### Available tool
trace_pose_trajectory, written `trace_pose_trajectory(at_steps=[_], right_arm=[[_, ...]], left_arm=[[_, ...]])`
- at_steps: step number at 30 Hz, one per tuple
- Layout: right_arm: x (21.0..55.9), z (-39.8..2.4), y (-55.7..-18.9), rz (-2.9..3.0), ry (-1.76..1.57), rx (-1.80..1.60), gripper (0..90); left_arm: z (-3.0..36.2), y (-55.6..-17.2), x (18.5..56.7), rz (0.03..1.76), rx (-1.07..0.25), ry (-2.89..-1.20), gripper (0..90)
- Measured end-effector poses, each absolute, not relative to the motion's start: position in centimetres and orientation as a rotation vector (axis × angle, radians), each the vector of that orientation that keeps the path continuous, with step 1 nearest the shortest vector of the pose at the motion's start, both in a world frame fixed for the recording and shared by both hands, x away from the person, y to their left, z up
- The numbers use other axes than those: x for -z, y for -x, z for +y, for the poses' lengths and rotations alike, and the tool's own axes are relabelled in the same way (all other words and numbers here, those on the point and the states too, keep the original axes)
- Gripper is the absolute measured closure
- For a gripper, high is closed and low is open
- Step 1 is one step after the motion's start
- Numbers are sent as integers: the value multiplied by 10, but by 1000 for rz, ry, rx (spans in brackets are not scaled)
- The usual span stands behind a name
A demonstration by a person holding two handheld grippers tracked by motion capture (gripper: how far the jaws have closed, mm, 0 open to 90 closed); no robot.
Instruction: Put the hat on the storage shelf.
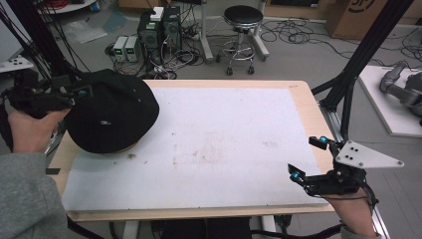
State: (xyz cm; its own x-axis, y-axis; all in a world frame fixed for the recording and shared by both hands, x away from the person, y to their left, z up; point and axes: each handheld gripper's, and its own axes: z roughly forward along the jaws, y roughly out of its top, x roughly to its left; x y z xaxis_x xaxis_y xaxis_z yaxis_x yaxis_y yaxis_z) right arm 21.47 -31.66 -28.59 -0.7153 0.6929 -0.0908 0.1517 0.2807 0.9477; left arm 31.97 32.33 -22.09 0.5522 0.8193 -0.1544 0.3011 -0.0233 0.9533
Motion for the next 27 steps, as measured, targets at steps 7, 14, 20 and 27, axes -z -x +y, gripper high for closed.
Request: trace_pose_trajectory(at_steps=[7,14,20,27], right_arm=[[287,-309,-219,2071,-736,-1446,33],[289,-310,-224,2072,-724,-1465,33],[292,-312,-230,2069,-750,-1469,33],[293,-308,-233,2064,-788,-1486,33]], left_arm=[[304,-291,232,909,-511,-1618,17],[285,-266,241,865,-491,-1639,17],[270,-256,248,835,-492,-1666,17],[256,-246,256,822,-500,-1660,17]])
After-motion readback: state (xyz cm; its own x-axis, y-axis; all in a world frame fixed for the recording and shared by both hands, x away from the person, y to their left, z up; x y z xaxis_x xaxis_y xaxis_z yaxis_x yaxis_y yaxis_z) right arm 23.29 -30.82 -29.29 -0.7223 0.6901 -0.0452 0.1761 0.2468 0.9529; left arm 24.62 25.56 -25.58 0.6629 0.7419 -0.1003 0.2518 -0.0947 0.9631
